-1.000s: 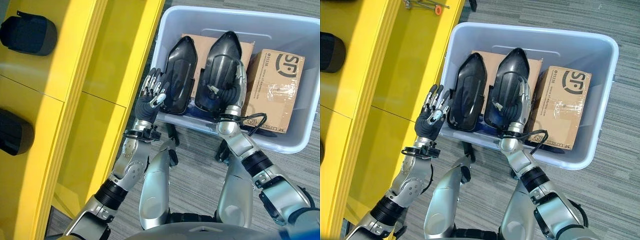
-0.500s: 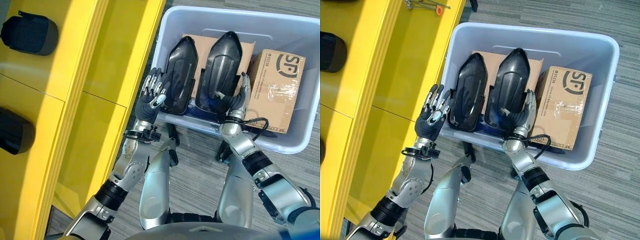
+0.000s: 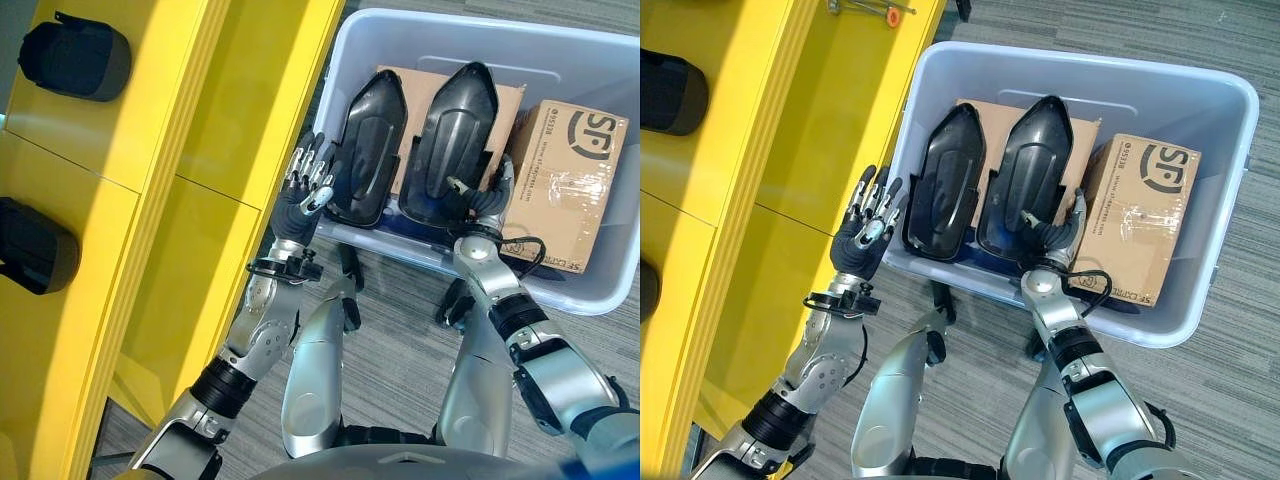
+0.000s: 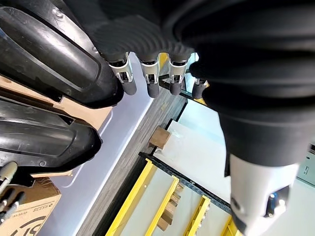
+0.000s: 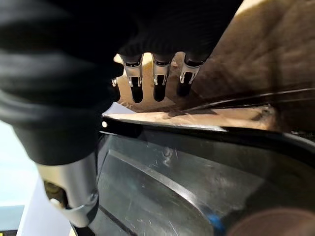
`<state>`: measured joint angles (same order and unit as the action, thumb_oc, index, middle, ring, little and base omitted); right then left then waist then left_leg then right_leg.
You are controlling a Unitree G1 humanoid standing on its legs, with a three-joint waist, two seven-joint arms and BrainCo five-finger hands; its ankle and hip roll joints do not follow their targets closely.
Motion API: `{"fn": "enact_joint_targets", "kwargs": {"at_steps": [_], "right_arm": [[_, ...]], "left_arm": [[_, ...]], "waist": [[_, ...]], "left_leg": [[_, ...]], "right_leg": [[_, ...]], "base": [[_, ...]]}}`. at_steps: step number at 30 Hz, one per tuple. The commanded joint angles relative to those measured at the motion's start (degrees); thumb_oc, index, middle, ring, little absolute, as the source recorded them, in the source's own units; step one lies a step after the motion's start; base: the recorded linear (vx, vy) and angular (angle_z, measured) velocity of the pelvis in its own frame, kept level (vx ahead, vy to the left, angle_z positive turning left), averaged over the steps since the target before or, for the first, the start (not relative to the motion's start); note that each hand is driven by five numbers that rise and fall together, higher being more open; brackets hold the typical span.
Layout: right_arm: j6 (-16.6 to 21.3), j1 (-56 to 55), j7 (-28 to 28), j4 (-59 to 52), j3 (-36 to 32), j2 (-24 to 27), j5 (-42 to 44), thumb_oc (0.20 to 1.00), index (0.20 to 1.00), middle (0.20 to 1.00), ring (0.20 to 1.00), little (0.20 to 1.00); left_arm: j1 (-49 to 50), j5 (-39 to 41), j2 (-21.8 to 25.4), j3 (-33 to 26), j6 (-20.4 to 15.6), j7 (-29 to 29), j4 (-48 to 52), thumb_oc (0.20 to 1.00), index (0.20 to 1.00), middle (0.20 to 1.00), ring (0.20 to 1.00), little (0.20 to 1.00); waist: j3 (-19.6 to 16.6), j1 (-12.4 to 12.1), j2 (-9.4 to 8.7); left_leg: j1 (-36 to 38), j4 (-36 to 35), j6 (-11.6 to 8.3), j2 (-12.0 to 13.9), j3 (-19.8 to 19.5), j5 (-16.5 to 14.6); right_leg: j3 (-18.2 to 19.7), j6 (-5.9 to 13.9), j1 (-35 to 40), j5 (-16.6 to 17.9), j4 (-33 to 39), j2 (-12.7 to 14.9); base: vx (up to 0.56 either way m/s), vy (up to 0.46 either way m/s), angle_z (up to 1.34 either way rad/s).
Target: Move parts from the plastic box to the shelf.
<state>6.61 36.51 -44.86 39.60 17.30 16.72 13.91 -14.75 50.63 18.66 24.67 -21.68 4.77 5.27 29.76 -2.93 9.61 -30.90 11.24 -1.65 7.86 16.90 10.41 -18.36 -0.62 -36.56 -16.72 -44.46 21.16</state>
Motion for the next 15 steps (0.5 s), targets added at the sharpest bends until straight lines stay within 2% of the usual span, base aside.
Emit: {"fn": "enact_joint_targets", "kwargs": {"at_steps": [1, 7, 10, 11, 15], "right_arm": [[0.93, 4.60, 1.39, 0.98, -0.21, 1.35, -0.67, 1.000, 1.000, 1.000, 1.000, 1.000], [-3.25, 6.42, 1.28, 3.66, 0.64, 2.20, -5.21, 1.000, 1.000, 1.000, 1.000, 1.000], [-6.80, 7.64, 0.68, 5.03, 2.02, 2.86, -9.86, 1.000, 1.000, 1.000, 1.000, 1.000], [-9.38, 8.52, 1.15, 6.55, 3.47, 3.56, -11.23, 1.000, 1.000, 1.000, 1.000, 1.000], [-9.99, 9.73, 2.54, 10.43, 4.49, 3.69, -6.36, 1.000, 1.000, 1.000, 1.000, 1.000]], "left_arm": [[-0.85, 0.75, -1.39, 1.08, -2.12, -2.36, 3.20, 1.000, 1.000, 1.000, 1.000, 1.000], [-1.02, 1.17, -0.83, 0.99, -1.27, -2.85, 3.02, 1.000, 1.000, 1.000, 1.000, 1.000], [-1.24, 1.23, -0.71, 1.09, -1.41, -3.33, 2.56, 1.000, 1.000, 1.000, 1.000, 1.000], [-1.45, 1.15, -0.49, 1.28, -1.65, -3.77, 2.23, 1.000, 1.000, 1.000, 1.000, 1.000], [-1.92, 1.32, -0.10, 1.48, -1.43, -4.22, 1.79, 1.000, 1.000, 1.000, 1.000, 1.000]], "waist": [[0.03, -0.85, 4.37], [0.03, -1.51, 4.28], [0.03, -1.77, 4.16], [0.03, -2.03, 4.04], [0.03, -2.62, 3.88]], "left_leg": [[0.93, 6.05, -0.22, -1.57, -1.31, -11.90], [0.39, 6.40, -0.18, -1.63, -1.72, -11.97], [0.02, 6.59, -0.18, -1.57, -1.72, -11.99], [-0.27, 6.79, -0.13, -1.45, -1.75, -11.99], [-0.87, 7.29, -0.18, -1.27, -1.97, -12.10]], "right_leg": [[3.61, 1.95, 0.58, 0.28, 0.41, -1.68], [3.19, 2.01, 0.36, 0.32, 0.08, -1.55], [3.00, 2.08, 0.22, 0.47, 0.13, -1.52], [2.76, 2.15, 0.15, 0.71, 0.25, -1.42], [2.38, 2.16, 0.01, 0.76, 0.01, -1.16]], "base": [[0.00, 0.000, 0.00], [0.00, -0.011, 0.00], [-0.01, -0.013, 0.01], [-0.02, -0.039, 0.02], [-0.01, -0.041, 0.11]]}}
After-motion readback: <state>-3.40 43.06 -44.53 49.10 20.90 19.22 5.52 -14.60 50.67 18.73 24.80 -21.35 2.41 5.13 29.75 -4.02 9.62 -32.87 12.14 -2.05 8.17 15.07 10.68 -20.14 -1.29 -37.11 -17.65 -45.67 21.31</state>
